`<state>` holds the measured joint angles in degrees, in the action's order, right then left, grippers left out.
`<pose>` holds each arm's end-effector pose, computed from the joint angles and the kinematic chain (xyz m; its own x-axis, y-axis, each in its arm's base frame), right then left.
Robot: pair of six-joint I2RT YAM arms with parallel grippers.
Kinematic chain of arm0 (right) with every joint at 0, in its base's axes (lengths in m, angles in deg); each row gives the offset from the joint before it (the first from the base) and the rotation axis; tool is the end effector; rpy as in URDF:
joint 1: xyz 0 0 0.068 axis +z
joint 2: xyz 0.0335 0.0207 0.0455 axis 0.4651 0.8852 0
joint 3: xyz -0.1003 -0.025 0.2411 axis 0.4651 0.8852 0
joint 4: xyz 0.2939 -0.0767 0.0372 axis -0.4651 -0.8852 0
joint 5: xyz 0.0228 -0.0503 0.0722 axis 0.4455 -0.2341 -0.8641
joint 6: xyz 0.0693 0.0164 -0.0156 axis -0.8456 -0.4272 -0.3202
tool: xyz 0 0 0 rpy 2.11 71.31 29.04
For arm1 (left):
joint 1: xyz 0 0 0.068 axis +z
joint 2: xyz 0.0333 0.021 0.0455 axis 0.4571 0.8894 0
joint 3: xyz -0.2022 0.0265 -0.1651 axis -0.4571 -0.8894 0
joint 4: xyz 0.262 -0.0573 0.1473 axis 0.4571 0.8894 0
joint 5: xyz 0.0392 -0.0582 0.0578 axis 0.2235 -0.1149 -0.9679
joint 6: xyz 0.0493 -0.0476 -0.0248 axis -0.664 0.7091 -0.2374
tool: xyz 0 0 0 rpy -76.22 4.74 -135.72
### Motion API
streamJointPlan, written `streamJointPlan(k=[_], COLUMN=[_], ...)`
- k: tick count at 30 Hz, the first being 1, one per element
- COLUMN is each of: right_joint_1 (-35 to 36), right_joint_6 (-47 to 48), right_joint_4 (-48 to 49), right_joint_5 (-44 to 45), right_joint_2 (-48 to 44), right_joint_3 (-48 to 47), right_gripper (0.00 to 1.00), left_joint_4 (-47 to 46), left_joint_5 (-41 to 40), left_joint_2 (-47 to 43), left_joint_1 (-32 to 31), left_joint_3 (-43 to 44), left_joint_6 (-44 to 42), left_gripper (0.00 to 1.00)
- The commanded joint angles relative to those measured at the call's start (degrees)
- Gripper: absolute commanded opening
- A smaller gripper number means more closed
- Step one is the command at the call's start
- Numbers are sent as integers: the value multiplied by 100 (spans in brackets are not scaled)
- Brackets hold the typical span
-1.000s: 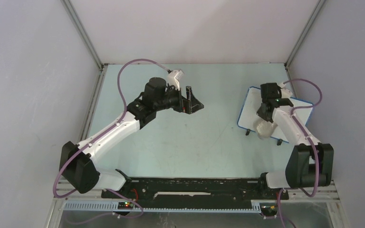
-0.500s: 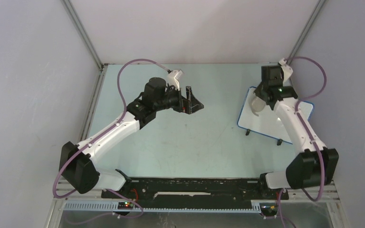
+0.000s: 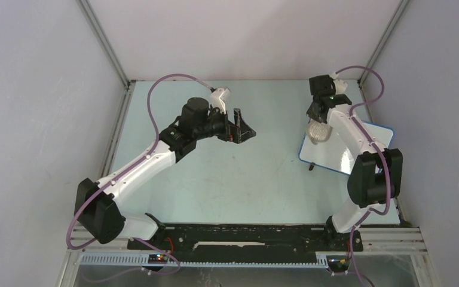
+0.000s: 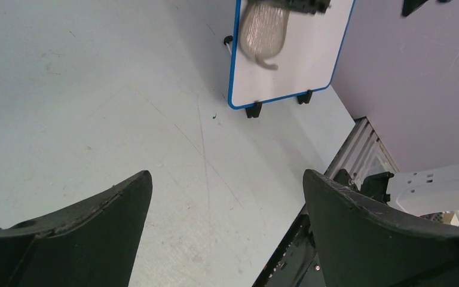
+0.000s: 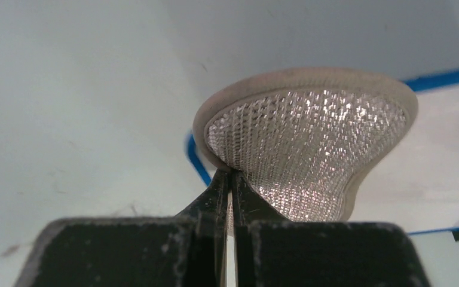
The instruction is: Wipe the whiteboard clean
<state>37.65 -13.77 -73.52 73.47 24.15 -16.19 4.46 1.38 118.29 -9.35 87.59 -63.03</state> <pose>0.4253 0.0504 0.2597 -0.5486 0.4880 -0.6789 0.5440 0.8249 0.1534 0.2976 -0.2470 0.3091 -0.6241 -0.0658 -0.7786 0.6037 0.5921 -0.5339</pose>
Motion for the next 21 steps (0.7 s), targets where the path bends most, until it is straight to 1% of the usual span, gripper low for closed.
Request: streamJointPlan(k=[1, 6, 9, 12, 15, 21], right_joint_1=[65, 197, 204, 209, 151, -22], right_joint_6=[-259, -393, -342, -202, -20, 235], right_joint_4=[-201, -172, -111, 161, 363, 41], right_joint_5=[128, 245, 273, 297, 302, 290], right_joint_2=[-56, -387, -560, -807, -861, -349], right_joint_3=[735, 1461, 1526, 1489, 1171, -102], right_gripper=[0, 0, 0, 0, 0, 0], left_joint_4=[-87, -127, -140, -148, -139, -90], left_joint_5=[-22, 33, 52, 42, 37, -15], left_joint_2=[-104, -174, -197, -190, -181, -134], left_joint_1=[28, 25, 27, 30, 30, 26], left_joint_3=[112, 106, 104, 96, 104, 120], left_joint_6=[-68, -31, -9, -9, -20, -63], left_gripper=[99, 99, 99, 99, 99, 99])
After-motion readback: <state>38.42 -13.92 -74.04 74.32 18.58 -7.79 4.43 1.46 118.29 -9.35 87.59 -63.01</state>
